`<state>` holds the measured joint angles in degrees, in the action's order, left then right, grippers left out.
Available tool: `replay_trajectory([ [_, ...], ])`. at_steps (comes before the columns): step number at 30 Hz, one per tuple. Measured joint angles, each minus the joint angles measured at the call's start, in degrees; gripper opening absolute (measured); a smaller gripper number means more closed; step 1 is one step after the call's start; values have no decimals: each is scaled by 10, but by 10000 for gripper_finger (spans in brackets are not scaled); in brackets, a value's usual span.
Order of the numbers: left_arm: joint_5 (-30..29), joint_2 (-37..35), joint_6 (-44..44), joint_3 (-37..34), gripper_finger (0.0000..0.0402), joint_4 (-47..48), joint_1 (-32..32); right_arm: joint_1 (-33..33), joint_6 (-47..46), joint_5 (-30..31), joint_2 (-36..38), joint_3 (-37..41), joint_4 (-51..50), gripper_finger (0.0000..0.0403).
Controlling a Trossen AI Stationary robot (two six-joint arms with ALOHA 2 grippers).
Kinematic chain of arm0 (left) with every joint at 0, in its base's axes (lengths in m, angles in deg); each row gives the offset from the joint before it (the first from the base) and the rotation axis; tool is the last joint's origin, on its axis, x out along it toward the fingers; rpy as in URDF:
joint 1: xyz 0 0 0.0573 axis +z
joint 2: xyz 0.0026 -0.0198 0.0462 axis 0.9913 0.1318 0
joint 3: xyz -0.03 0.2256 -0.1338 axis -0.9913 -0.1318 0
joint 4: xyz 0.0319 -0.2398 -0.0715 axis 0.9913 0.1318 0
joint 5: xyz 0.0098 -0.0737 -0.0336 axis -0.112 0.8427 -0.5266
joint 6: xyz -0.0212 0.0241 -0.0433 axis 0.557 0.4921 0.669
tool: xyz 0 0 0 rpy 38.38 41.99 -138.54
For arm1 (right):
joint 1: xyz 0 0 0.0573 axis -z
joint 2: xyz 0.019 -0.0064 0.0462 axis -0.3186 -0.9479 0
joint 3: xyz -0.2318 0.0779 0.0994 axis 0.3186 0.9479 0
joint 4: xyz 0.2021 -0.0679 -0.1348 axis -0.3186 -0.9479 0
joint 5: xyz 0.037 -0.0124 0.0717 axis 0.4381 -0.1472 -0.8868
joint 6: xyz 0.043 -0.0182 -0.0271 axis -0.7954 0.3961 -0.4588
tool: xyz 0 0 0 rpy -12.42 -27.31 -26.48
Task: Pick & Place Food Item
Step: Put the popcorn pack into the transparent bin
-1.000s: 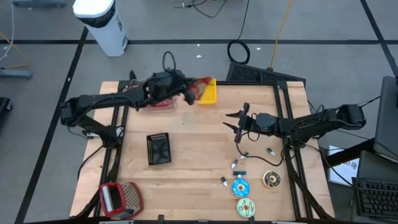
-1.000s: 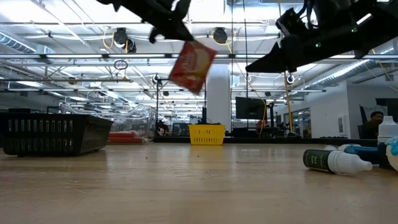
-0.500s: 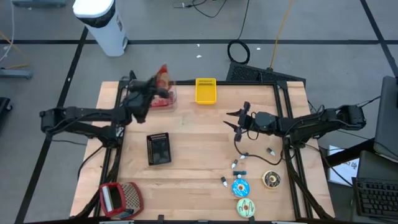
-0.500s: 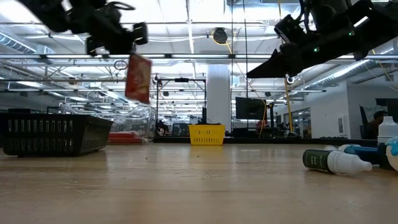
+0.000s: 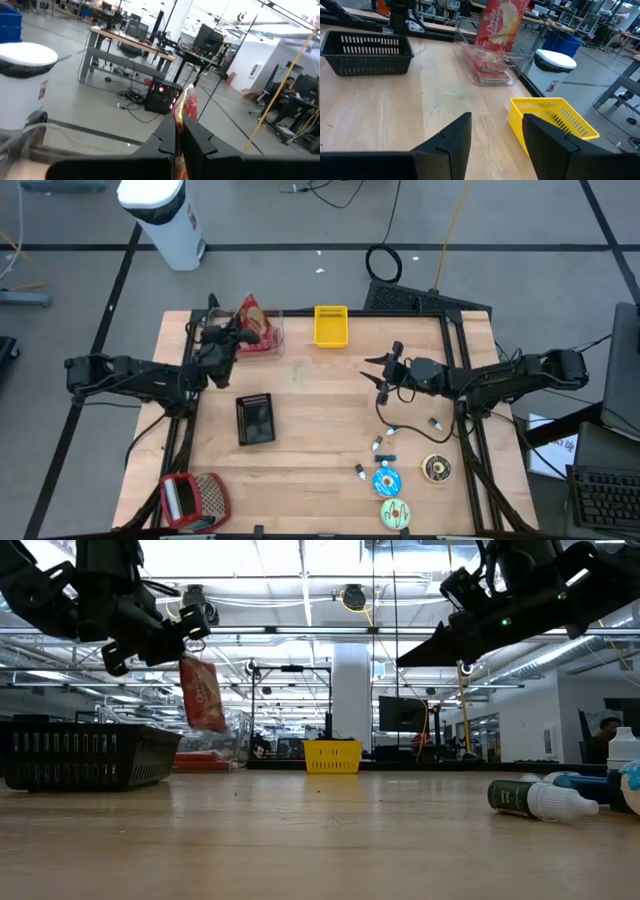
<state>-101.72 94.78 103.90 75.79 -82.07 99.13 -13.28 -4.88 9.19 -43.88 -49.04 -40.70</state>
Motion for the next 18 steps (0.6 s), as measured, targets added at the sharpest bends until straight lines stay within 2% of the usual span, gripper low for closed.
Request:
replay_trajectory([
  [6, 26, 52, 72, 0, 7, 1, 14, 0, 0, 0, 0, 0, 1, 161],
  [10, 22, 89, 109, 0, 10, -5, 16, 0, 0, 0, 0, 0, 1, 160],
  [14, -5, 111, 110, 0, 20, -25, 16, 0, 0, 0, 0, 0, 1, 160],
  [18, -9, 118, 101, 1, 11, -33, 16, 0, 0, 0, 0, 0, 0, 159],
])
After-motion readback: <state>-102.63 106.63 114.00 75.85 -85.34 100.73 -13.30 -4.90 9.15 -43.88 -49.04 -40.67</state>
